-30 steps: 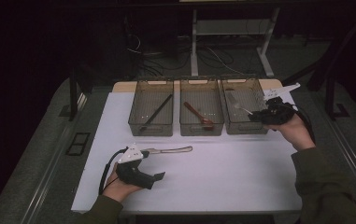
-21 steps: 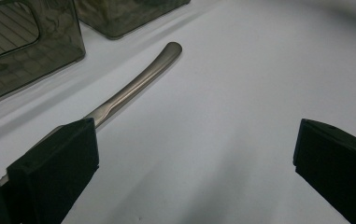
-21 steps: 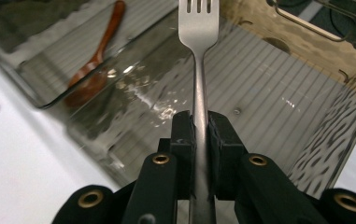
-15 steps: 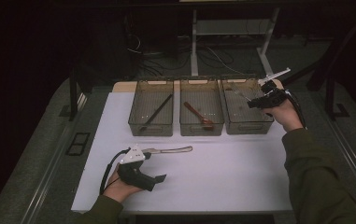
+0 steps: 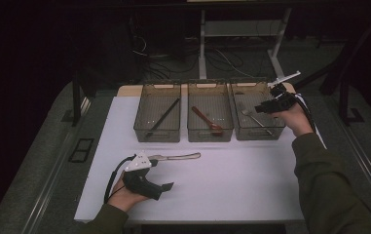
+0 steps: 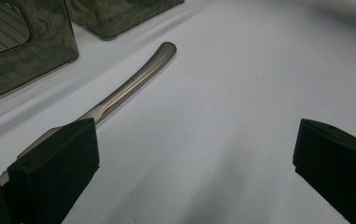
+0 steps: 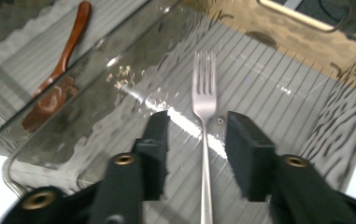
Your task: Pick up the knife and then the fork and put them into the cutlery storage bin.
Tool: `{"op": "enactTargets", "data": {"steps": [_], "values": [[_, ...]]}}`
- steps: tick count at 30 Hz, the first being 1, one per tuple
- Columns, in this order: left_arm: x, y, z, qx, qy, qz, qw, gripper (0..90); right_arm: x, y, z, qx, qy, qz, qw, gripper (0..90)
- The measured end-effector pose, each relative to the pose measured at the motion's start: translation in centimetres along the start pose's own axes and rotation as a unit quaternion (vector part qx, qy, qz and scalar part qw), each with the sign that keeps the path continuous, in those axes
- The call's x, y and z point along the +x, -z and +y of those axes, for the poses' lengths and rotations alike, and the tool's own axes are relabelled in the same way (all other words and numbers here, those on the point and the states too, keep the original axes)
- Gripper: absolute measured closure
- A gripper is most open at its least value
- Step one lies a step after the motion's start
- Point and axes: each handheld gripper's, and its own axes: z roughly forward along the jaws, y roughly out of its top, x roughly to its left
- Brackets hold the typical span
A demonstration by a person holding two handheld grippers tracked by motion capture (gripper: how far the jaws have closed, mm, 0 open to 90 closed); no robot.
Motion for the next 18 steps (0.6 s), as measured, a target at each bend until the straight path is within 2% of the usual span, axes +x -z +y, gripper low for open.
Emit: {"op": "enactTargets", "data": {"steps": [2,7,11,15,18], "values": [[0.0,0.0,0.0,-0.001,0.001,0.000,1.0000,0.0,0.1,0.3,0.0,-0.010,0.000,-0.001,0.9999,48.9],[0.0,0.0,0.0,-0.001,0.000,0.000,1.0000,0.0,0.8,1.4,-0.6,-0.034,0.001,0.013,0.9993,40.8],[-0.1,0.0,0.0,-0.001,-0.003,0.001,1.0000,0.0,1.6,2.5,-1.4,-0.048,0.003,0.027,0.9985,36.7],[-0.1,0.0,0.1,0.002,-0.006,0.002,1.0000,0.0,2.6,3.4,-2.6,-0.065,0.012,0.025,0.9975,33.3],[-0.1,0.0,0.0,0.002,-0.006,0.003,1.0000,0.0,3.4,4.1,-3.7,-0.079,0.015,0.035,0.9961,31.6]]}}
